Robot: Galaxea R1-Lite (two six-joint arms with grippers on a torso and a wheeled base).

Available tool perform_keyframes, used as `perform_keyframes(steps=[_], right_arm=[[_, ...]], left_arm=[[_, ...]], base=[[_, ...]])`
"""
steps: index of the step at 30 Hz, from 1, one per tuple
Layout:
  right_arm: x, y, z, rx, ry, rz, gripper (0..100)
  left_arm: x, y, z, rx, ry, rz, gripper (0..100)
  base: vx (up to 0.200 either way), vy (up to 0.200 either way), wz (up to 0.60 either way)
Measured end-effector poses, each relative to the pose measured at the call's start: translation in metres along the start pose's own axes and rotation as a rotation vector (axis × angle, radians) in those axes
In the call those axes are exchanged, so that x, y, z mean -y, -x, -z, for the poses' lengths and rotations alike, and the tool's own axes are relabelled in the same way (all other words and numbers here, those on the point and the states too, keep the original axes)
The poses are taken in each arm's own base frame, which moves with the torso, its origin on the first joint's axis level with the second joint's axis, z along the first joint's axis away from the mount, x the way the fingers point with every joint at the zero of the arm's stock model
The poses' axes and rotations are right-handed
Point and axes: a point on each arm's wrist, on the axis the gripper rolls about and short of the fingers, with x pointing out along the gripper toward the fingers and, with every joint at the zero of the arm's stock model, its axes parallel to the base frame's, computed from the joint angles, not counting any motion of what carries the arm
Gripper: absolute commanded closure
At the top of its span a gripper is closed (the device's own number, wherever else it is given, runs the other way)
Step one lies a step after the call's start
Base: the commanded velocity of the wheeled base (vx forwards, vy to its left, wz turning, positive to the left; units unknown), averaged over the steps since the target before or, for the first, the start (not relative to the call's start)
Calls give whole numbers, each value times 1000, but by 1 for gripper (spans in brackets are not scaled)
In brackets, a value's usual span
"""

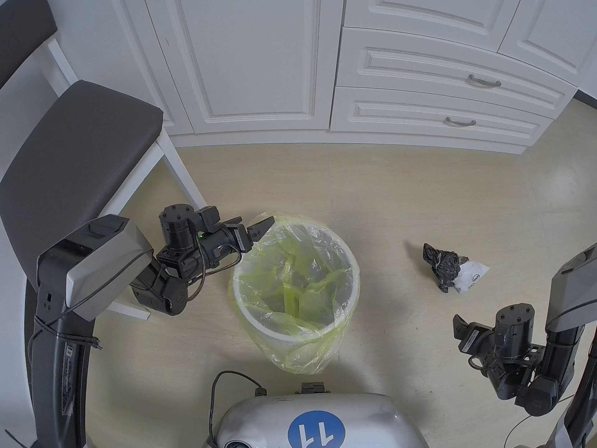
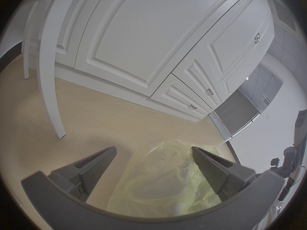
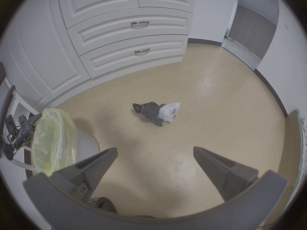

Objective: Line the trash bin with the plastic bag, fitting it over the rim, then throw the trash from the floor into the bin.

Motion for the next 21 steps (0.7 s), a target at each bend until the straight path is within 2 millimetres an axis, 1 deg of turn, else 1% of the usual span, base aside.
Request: perform_keyframes(steps=[6, 9, 14, 21], right_arm=[[1, -1, 2, -7, -1, 7, 0], [1, -2, 3, -7, 0, 16, 0], [1, -3, 7, -9, -5, 38, 0], [0, -4, 14, -21, -6, 48, 0]], left_arm=[[13, 7, -13, 9, -6, 24, 0], [14, 8, -17, 12, -8, 25, 0], [9, 4, -15, 16, -5, 20, 0], [-5, -3, -4, 9, 13, 3, 0]], base=[[0, 0, 0], [0, 0, 0], [0, 0, 0], [0, 0, 0]])
